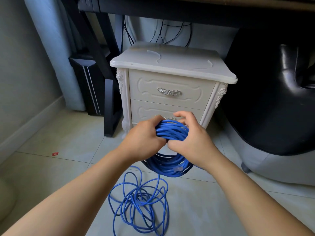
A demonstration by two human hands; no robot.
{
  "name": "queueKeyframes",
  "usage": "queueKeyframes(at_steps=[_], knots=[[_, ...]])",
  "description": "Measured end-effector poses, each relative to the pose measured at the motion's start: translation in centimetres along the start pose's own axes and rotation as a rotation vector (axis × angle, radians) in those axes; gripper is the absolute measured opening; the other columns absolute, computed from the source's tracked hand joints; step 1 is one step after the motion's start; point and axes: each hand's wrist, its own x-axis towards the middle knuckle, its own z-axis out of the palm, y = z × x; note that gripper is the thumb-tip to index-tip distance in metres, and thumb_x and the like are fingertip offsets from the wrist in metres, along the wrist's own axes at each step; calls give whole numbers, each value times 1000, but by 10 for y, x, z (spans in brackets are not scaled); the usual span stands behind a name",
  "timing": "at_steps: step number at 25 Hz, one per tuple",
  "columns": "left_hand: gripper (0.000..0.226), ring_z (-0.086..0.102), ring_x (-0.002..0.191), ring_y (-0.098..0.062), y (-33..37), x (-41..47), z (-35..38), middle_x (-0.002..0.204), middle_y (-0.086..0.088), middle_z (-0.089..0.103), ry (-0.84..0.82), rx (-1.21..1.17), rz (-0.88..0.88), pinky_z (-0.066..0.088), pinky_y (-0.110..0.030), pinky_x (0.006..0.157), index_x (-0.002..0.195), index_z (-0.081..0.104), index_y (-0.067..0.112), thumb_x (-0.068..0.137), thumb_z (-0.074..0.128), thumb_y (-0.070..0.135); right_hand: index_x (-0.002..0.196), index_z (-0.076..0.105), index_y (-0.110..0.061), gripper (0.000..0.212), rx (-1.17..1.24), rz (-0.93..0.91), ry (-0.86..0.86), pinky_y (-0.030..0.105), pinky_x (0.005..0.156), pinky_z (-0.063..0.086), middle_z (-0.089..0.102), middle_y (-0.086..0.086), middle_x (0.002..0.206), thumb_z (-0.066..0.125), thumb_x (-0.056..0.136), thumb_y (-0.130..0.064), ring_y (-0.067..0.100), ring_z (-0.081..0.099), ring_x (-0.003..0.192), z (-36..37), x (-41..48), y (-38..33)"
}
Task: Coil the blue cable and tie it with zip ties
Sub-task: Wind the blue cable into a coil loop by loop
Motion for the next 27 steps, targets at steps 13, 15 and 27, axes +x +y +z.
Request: queueKeyframes(at_steps=[13, 15, 27], knots=[[10, 45, 58, -22, -4, 6, 2, 64, -6, 46, 405, -812, -542, 43, -30, 55, 76, 54, 13, 81, 56, 5, 127, 45, -44, 61, 644, 222, -69, 43, 82, 60, 68, -12, 115, 77, 75, -48, 8, 70, 97, 25, -7, -5], [8, 47, 57, -20, 6, -1, 15, 64, -5, 48, 388, -863, -563, 40, -32, 58, 81, 53, 13, 85, 55, 6, 123, 51, -34, 54, 784, 268, 84, 43, 81, 60, 71, -5, 111, 79, 78, -25, 14, 72, 94, 32, -1, -7], [87, 61, 110, -5, -4, 0, 6, 125, 5, 60, -38, -706, -261, 47, -19, 93, 142, 40, 35, 68, 83, 17, 94, 58, -24, 30, 257, 252, 298, 32, 68, 52, 60, -5, 75, 62, 76, 0, 18, 57, 69, 3, 10, 6]])
